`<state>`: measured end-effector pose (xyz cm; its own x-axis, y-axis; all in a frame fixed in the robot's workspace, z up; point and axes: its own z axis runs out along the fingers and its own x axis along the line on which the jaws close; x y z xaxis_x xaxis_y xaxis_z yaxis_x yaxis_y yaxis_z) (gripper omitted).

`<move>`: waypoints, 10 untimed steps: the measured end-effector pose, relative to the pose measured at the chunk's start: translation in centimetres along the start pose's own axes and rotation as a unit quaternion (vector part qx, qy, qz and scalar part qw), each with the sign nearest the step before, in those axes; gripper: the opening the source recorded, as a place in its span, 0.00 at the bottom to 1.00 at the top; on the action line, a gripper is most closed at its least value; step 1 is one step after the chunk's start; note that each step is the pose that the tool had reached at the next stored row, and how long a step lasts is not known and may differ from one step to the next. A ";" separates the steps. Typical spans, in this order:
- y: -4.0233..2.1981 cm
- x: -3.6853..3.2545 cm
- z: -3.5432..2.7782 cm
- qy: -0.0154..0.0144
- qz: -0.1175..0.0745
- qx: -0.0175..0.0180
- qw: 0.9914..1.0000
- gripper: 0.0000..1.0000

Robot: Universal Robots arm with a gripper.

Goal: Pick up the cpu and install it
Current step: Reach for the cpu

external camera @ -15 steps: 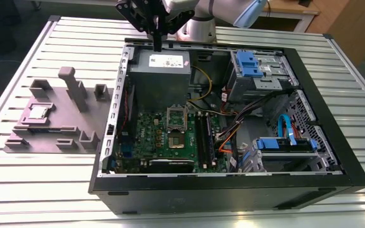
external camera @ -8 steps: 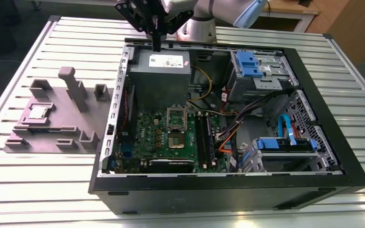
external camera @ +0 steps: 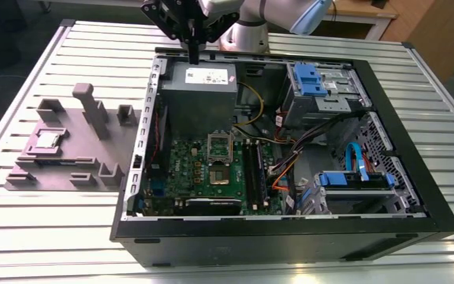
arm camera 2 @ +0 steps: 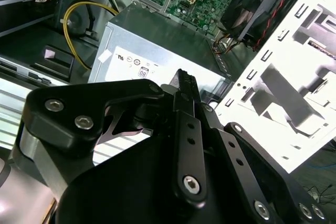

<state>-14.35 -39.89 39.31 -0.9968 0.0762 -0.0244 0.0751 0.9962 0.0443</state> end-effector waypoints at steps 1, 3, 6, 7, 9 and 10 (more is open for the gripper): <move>0.00 0.02 0.00 0.000 0.000 0.000 1.000 0.10; 0.00 0.06 0.00 0.000 0.000 0.000 1.000 0.10; -0.01 0.13 0.00 0.000 0.000 0.000 1.000 0.10; -0.01 0.15 0.00 0.000 0.000 0.000 1.000 0.10; -0.02 0.20 0.00 0.000 0.000 0.000 1.000 0.10; -0.02 0.22 -0.01 0.000 0.000 0.000 1.000 0.10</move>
<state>-14.57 -39.89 39.31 -0.9968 0.0762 -0.0245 0.0751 0.9962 0.0443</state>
